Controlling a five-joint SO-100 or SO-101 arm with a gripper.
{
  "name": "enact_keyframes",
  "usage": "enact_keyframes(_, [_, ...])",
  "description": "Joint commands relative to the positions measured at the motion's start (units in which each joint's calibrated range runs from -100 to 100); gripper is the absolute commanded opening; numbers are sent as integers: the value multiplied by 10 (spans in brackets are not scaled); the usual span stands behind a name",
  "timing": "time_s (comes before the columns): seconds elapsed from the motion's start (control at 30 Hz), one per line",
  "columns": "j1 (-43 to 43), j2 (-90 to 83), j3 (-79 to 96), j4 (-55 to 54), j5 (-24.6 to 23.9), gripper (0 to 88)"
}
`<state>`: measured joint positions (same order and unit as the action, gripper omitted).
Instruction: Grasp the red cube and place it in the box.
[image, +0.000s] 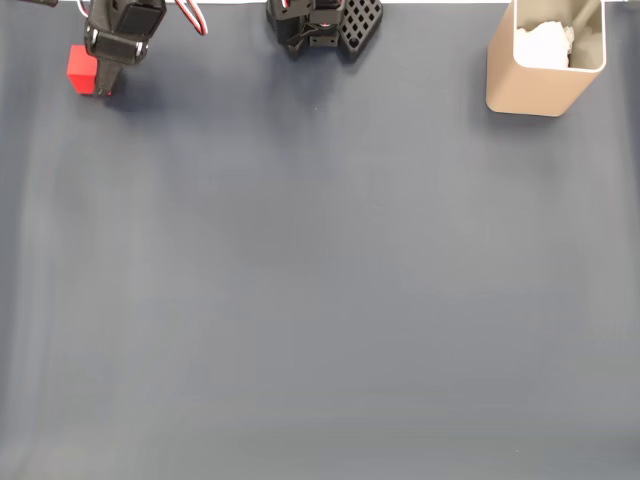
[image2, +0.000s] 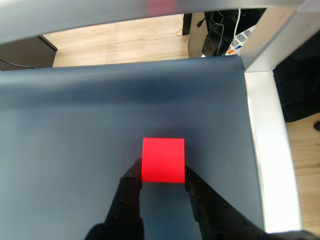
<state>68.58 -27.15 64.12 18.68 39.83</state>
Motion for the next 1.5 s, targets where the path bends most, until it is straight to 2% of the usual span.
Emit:
enact_keyframes(0.0, [-12,-2,-41,15,5,51])
enact_keyframes(0.3, [-93,-12,-177,181,40,6])
enact_keyframes(0.83, [-262,-18,-407,318,13,3])
enact_keyframes(1.47, [-463,-90,-441,333,24,2])
